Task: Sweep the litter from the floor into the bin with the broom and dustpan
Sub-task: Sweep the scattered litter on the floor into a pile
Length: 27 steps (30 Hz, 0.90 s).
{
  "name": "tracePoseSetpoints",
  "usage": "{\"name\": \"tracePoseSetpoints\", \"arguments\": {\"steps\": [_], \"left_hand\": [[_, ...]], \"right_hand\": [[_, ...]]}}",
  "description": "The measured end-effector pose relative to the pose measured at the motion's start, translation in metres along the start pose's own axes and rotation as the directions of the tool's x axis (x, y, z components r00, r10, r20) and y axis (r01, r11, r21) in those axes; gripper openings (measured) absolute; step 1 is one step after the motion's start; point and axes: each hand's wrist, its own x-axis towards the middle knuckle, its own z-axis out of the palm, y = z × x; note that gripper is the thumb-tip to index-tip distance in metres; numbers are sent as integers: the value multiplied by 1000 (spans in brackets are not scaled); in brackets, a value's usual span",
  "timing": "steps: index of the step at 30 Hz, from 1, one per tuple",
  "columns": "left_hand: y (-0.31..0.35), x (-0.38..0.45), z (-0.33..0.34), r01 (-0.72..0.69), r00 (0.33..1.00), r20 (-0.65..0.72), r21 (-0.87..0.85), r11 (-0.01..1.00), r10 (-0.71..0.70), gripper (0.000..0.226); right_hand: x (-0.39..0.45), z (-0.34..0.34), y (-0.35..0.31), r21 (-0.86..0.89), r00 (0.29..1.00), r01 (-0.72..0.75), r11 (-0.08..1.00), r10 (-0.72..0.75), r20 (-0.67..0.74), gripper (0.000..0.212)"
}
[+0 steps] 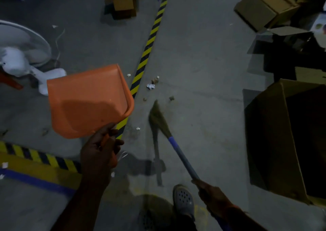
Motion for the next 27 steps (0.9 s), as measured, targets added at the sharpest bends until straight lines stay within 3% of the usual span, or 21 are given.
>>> {"name": "tracePoseSetpoints", "arguments": {"steps": [2,8,14,18,24,27], "left_hand": [[6,7,-11,13,1000,-6,7,1000,-12,32],[32,28,-31,-12,998,-62,20,1000,13,31],[25,43,-32,-36,996,-78,65,997,41,32],[17,48,-20,-24,991,-132,10,1000,25,33],[-1,57,-5,17,971,-237,-16,1000,-20,33],[-2,56,-6,21,961,-276,-22,1000,-27,33]], "right_hand": [[-9,3,-14,14,1000,-23,1000,23,7,32],[4,-26,-50,-113,992,124,986,-122,23,40],[75,-76,-99,-113,967,155,981,-174,-185,41],[140,-113,-130,-124,963,111,986,-138,-230,41],[184,-128,-140,-335,994,83,939,-100,-34,43],[176,-110,-130,-476,985,168,864,-124,123,44]]}}
